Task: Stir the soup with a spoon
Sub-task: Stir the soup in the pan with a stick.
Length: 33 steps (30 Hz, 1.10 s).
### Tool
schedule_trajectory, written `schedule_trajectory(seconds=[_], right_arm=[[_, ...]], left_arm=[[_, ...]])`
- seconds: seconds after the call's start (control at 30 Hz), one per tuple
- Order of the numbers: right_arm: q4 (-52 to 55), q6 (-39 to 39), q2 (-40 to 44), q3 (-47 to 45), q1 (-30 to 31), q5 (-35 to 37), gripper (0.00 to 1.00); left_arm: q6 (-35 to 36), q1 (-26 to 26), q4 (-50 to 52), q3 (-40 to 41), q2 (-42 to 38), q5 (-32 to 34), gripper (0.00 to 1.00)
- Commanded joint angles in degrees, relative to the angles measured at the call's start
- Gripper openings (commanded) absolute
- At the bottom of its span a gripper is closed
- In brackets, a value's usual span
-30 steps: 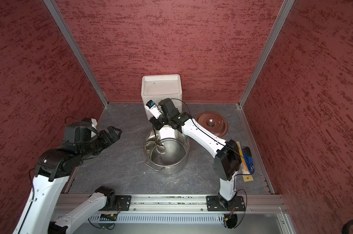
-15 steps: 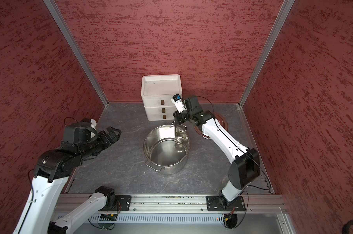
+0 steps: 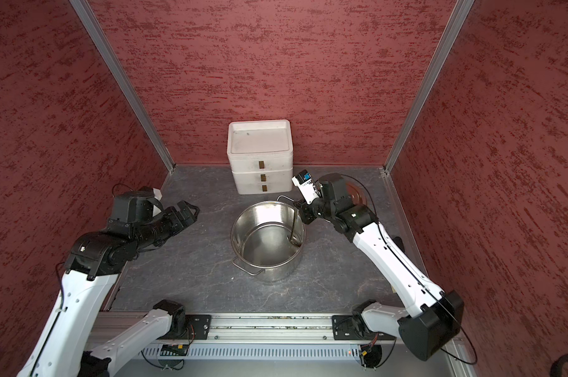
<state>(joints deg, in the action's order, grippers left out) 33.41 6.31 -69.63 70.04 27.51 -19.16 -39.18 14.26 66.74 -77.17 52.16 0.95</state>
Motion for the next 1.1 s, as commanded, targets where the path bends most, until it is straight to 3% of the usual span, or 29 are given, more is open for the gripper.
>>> schedule_trajectory(seconds=[0.0, 0.27, 0.57, 0.9, 1.07], right_arm=[[1.0, 0.7, 3.2, -1.5, 0.2, -5.9, 0.00], [-3.3, -0.7, 2.6, -0.3, 10.1, -11.0, 0.00], [-6.2, 2.6, -9.3, 7.6, 20.0, -9.1, 0.00], [-5.7, 3.5, -26.4, 22.9, 21.1, -3.4, 0.00], [-3.5, 3.5, -31.5, 28.8, 18.7, -0.5, 0.00]], left_arm=[[1.1, -0.4, -1.4, -1.4, 0.2, -0.5, 1.00], [1.2, -0.4, -1.2, -1.4, 0.2, -0.8, 1.00], [0.4, -0.4, -0.2, -0.3, -1.8, -0.5, 1.00], [-1.1, -0.4, 0.6, 0.1, -3.8, 0.8, 1.00], [-0.9, -0.4, 0.5, -0.6, -2.9, 0.3, 1.00]])
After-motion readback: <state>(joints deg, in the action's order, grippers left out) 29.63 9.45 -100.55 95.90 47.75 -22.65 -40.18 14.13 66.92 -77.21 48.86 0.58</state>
